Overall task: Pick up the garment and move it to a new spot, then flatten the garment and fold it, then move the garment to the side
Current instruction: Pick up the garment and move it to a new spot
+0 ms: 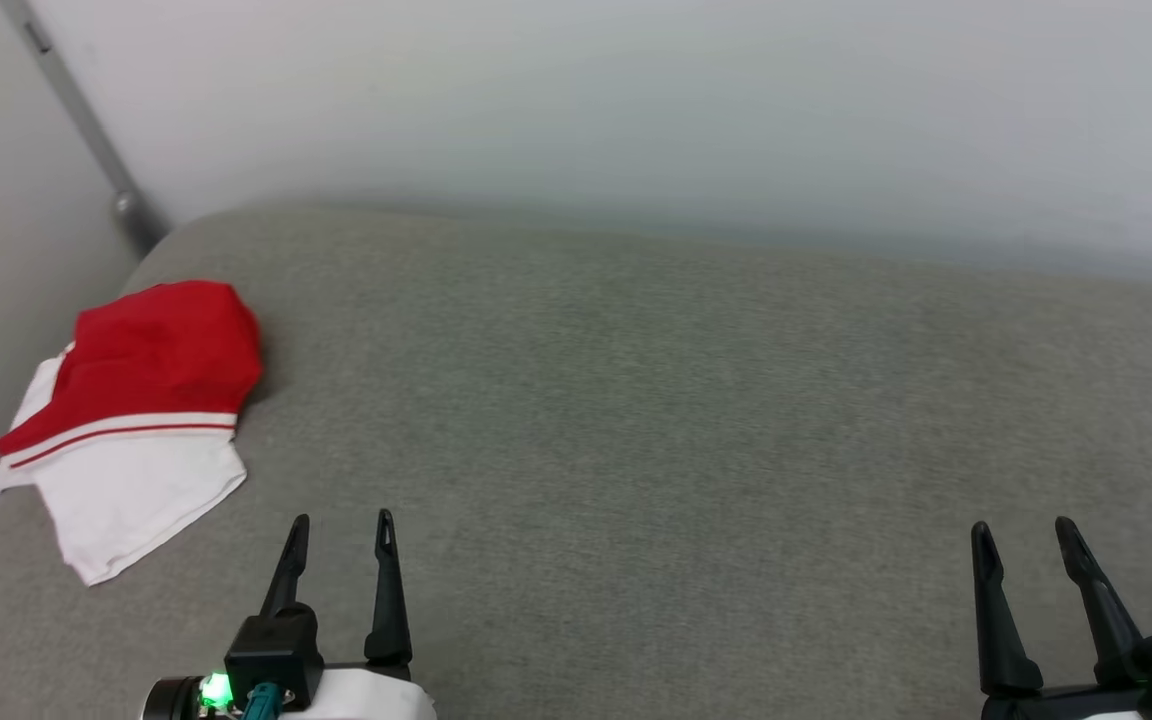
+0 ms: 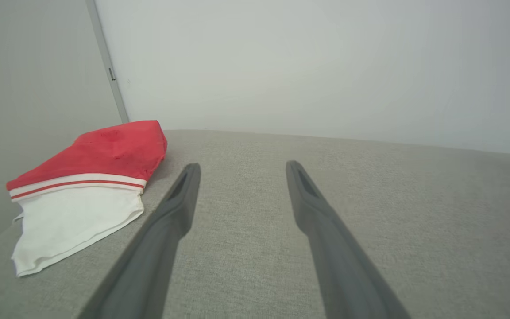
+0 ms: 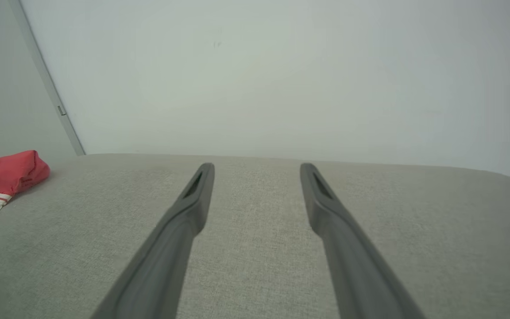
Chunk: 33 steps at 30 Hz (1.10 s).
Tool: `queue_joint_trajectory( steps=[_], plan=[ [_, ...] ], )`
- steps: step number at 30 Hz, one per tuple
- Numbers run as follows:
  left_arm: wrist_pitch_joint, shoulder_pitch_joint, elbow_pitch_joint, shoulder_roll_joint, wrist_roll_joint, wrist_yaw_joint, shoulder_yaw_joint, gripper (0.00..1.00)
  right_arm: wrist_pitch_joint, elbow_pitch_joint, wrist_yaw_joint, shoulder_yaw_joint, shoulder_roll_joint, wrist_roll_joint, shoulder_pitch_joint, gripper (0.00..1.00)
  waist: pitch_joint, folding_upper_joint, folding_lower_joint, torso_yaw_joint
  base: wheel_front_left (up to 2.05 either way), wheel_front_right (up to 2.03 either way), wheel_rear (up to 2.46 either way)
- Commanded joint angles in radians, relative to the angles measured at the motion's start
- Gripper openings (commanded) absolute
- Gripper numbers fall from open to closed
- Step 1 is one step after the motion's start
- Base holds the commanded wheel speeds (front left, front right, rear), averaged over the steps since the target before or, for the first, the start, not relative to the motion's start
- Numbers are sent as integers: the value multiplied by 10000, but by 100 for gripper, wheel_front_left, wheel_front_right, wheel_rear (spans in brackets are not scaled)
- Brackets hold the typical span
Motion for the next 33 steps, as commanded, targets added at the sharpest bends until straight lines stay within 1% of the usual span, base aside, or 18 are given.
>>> queue_joint_trajectory(
  steps=[1,11,18,24,30,33],
  plan=[
    [-28,-122,-11,-14,-29,62,35,100,-21,-73,-3,8,17,-62,30,100,71,0,0,512,0,0,0],
    [-28,-162,-42,-14,-168,234,198,100,-21,-187,-3,36,18,-171,0,100,216,0,0,2185,0,0,0],
    [-28,-71,-75,-13,-226,336,310,100,-21,-180,-3,106,17,-195,-21,100,227,0,0,3110,0,0,0],
    [-28,-2,-81,-14,-185,383,492,100,-20,-176,-5,199,17,-210,-66,100,211,0,0,3452,0,0,0],
    [-28,-43,-73,-13,-233,444,523,100,-21,-174,-5,237,17,-231,-49,100,266,0,0,3508,0,0,0],
    [-28,-166,-29,-13,-294,366,611,100,-21,-178,-5,263,17,-300,-106,100,351,0,0,3434,0,0,0]
  ],
)
